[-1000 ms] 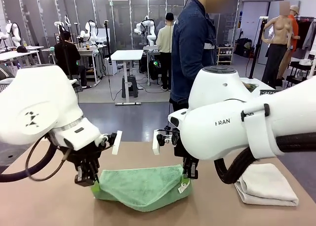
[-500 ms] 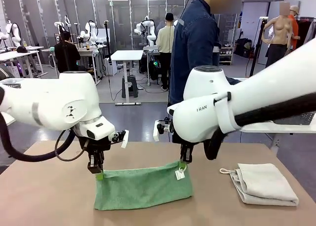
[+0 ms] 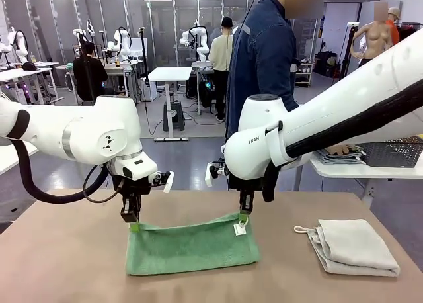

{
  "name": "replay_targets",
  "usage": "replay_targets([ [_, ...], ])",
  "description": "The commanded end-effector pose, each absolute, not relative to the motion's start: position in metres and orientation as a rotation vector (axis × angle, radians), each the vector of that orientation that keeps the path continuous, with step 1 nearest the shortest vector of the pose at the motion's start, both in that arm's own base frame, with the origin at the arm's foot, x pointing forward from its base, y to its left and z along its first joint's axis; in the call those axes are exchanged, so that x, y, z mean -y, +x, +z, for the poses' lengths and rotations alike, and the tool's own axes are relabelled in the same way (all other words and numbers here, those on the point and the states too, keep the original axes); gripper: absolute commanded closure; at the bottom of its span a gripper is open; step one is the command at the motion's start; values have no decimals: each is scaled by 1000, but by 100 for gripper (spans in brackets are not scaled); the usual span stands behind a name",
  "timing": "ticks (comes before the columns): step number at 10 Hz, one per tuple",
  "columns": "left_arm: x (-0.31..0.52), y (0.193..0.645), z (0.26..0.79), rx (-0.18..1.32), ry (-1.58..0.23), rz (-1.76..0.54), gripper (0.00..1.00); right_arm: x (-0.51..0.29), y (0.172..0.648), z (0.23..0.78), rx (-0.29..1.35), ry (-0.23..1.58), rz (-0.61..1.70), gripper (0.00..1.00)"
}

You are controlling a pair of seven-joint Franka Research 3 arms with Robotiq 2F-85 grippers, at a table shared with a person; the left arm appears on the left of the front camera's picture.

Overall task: Fold the towels and place them in the basket.
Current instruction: When a person lays out a Towel with hook on the table, fold it in half twice.

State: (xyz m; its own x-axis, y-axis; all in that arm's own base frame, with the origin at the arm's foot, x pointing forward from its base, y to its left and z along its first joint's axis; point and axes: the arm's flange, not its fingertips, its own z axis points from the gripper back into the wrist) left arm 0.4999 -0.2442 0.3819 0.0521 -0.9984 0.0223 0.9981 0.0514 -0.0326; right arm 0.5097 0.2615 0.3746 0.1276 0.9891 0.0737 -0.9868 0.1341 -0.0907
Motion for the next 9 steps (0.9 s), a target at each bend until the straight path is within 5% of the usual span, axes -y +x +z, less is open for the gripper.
replay_targets([
  [1,244,513,370,22,-92,-1514,100,-259,519,372,96,-19,1461,100],
  [8,233,547,333,64,-139,-1361,100,-263,548,348,105,-3,1454,100],
  [9,232,546,334,69,-131,-1345,70,-261,549,347,114,1,1440,77],
])
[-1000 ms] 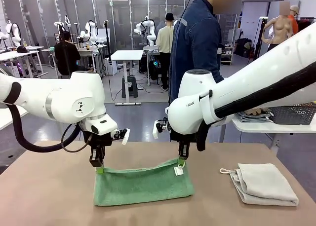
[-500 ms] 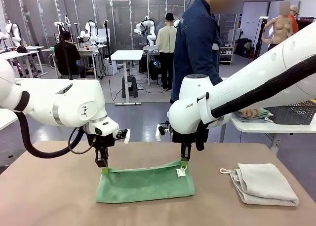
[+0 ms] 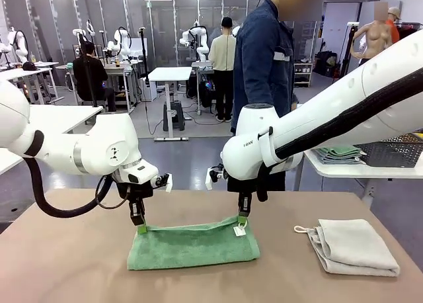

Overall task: Fold the towels and place them in the basket.
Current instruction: When a person lays out a Towel with hook on the table, fold it in half twice.

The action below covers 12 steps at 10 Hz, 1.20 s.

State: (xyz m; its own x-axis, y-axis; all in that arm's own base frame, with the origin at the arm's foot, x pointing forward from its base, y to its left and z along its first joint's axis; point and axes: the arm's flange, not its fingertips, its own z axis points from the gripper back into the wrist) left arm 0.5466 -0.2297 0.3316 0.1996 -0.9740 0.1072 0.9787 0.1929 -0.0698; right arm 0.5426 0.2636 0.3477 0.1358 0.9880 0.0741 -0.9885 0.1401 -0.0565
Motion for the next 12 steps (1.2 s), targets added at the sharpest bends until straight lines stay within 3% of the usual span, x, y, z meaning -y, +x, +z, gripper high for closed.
replay_targets([
  [1,231,545,337,85,-122,-1345,56,-260,548,347,111,-10,1427,56],
  [2,232,542,340,95,-105,-1350,34,-258,546,348,107,-27,1423,29],
  [3,232,539,341,89,-91,-1349,20,-259,542,349,111,-43,1420,8],
  [4,230,534,344,94,-87,-1341,0,-259,537,353,125,-61,1419,0],
  [5,227,526,352,117,-107,-1334,0,-257,530,359,139,-84,1412,20],
  [6,222,514,364,149,-133,-1317,19,-253,522,366,144,-93,1382,0],
  [7,216,495,380,144,-159,-1246,10,-251,507,376,134,-85,1287,0],
  [8,212,475,395,47,-215,-1131,0,-249,492,387,158,-127,1093,0],
  [9,210,453,413,52,-252,-1019,0,-249,474,398,187,-100,965,6],
  [10,208,428,433,97,-253,-960,0,-252,460,401,196,-96,892,0],
  [12,202,384,455,164,-210,-881,0,-252,443,401,189,-75,784,0],
])
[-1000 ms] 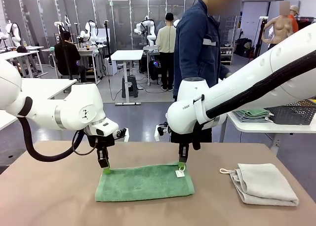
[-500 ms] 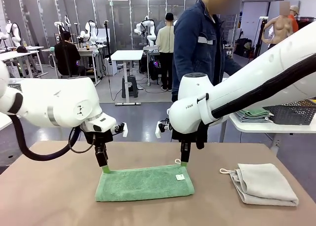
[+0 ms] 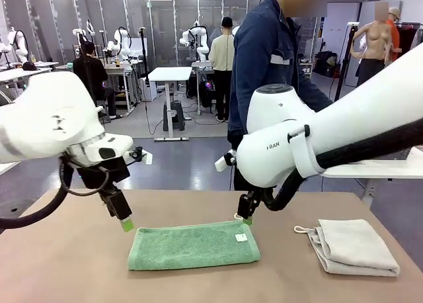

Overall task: Fold the towels and place them in the basket.
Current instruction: When a person lays out a Towel with hook on the table, fold it in half twice.

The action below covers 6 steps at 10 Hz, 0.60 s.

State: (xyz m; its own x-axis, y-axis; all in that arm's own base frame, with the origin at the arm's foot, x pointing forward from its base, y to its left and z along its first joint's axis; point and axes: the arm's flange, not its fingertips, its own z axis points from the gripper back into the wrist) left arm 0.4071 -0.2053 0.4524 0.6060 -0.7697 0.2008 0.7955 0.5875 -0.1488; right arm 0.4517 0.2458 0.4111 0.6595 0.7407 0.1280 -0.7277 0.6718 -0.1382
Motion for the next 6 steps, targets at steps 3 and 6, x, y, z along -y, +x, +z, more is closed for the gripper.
replay_targets([
  [3,205,407,452,119,-233,-914,0,-246,452,411,179,-77,832,0],
  [6,201,394,452,122,-239,-909,0,-247,446,410,176,-77,816,0],
])
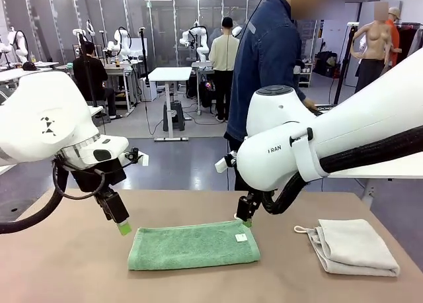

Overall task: Fold the towels and place them in the basket.
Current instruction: When a person lays out a Towel with hook on the table, fold it in half twice.

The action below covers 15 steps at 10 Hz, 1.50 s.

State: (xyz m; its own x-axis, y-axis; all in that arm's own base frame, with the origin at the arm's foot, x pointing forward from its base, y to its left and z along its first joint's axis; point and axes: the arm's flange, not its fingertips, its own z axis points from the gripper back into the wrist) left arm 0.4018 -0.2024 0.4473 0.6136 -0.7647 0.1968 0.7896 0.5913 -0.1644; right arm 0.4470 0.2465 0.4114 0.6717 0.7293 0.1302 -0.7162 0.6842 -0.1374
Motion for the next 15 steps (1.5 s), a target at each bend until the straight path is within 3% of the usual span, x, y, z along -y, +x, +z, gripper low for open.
replay_targets([
  [1,193,388,485,160,-96,-868,0,-246,456,404,174,40,685,0],
  [4,157,347,567,183,-11,-817,0,-231,477,381,150,199,398,0],
  [7,117,304,636,259,-66,-731,0,-228,490,347,197,245,267,0],
  [11,56,275,711,339,-159,-719,0,-241,494,314,179,139,202,0],
  [13,28,270,735,368,-222,-674,0,-246,492,313,135,75,202,0],
  [15,48,274,712,369,-143,-689,0,-251,491,313,106,52,170,0],
])
